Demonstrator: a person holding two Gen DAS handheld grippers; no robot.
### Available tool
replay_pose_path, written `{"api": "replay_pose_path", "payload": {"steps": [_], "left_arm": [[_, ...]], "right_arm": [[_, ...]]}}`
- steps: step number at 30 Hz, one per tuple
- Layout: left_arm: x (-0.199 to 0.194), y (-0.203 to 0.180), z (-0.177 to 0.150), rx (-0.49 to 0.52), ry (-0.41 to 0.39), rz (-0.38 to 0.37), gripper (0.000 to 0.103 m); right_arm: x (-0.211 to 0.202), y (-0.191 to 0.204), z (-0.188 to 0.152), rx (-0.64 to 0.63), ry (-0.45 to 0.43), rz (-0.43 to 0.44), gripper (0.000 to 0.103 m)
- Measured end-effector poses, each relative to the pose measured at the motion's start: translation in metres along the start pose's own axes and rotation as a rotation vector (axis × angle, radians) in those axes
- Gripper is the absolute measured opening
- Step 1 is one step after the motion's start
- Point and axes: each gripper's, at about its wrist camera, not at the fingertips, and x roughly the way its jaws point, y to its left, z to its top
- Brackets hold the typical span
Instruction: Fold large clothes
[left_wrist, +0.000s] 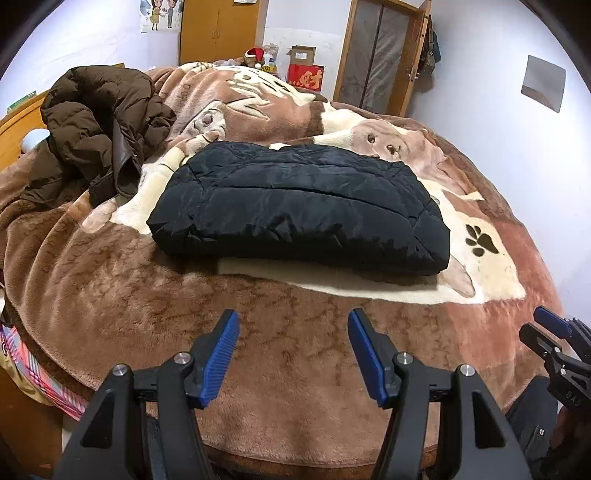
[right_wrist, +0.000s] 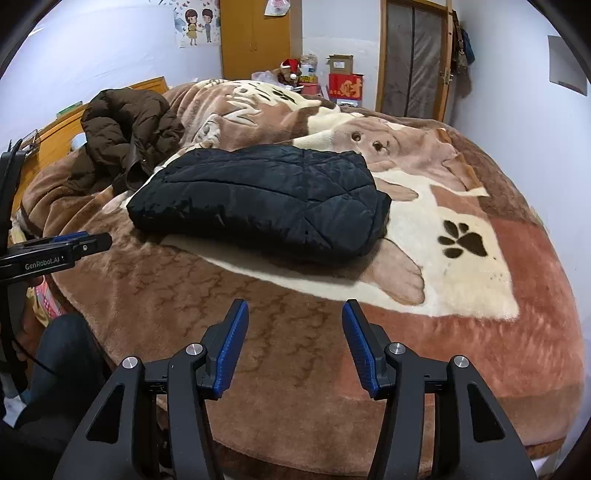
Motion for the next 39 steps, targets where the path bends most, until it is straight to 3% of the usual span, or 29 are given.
{"api": "replay_pose_path", "payload": {"steps": [39], "left_arm": [[0.0017, 0.0004, -0.0054, -0.004, -0.004, 0.036, 0.064]], "right_arm": [[0.0080, 0.0096, -0.0053, -0.010, 0.041, 0.010, 0.054]]}}
